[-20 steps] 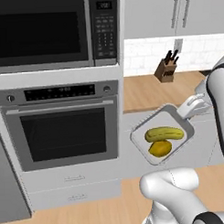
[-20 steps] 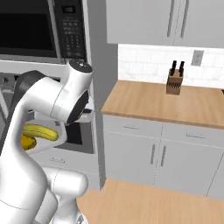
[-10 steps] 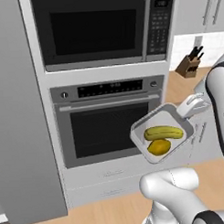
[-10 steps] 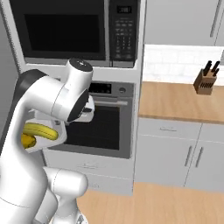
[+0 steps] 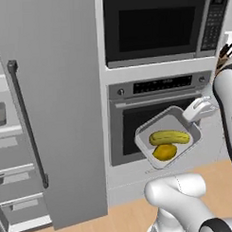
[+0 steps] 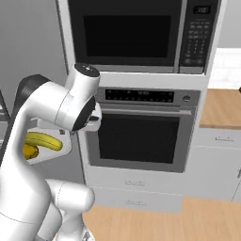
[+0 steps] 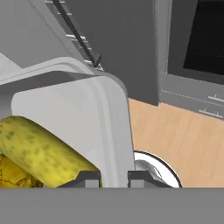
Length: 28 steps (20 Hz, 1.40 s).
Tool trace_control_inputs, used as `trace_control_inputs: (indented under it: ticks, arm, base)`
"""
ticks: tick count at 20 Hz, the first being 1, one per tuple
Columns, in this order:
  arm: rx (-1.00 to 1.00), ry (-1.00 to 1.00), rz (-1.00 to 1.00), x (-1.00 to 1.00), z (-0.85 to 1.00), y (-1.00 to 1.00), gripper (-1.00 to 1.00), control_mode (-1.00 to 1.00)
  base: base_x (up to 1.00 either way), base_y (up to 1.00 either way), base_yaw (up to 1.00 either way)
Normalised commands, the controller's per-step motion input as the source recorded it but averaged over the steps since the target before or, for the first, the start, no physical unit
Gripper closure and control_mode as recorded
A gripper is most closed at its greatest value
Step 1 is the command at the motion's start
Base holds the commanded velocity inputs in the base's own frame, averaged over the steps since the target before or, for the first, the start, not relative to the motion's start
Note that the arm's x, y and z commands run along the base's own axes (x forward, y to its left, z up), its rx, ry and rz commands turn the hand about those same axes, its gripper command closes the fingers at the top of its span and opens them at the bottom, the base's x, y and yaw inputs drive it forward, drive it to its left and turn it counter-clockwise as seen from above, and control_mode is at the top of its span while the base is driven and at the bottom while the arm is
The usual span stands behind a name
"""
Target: Take the meat container that has the shrimp and place it on the second highest rack of the freezer. Then take the vegetable container that has the lemon and cucumber and place it on the highest rack of the freezer.
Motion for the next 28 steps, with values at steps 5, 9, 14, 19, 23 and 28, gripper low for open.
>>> trace_control_inputs:
  ticks: [5, 9, 14, 19, 23, 28]
  arm:
    - [0.00, 0.00, 0.00, 0.00, 0.00, 0.00, 1.00, 1.00]
    - [0.00, 0.00, 0.00, 0.00, 0.00, 0.00, 1.00, 1.00]
    - [0.00, 0.00, 0.00, 0.00, 0.00, 0.00, 1.00, 1.00]
    - [0.00, 0.00, 0.00, 0.00, 0.00, 0.00, 1.00, 1.00]
    - [0.00, 0.00, 0.00, 0.00, 0.00, 0.00, 1.00, 1.00]
    - [0.00, 0.00, 0.00, 0.00, 0.00, 0.00, 1.00, 1.00]
  base:
    - [-0.03, 1.00, -0.16]
    - [-0.01, 0.99, -0.17]
    - [0.01, 0.69, -0.26]
    - [0.18, 0.53, -0.25]
    - [0.27, 0.68, -0.21]
    - [0.28, 0.64, -0.14]
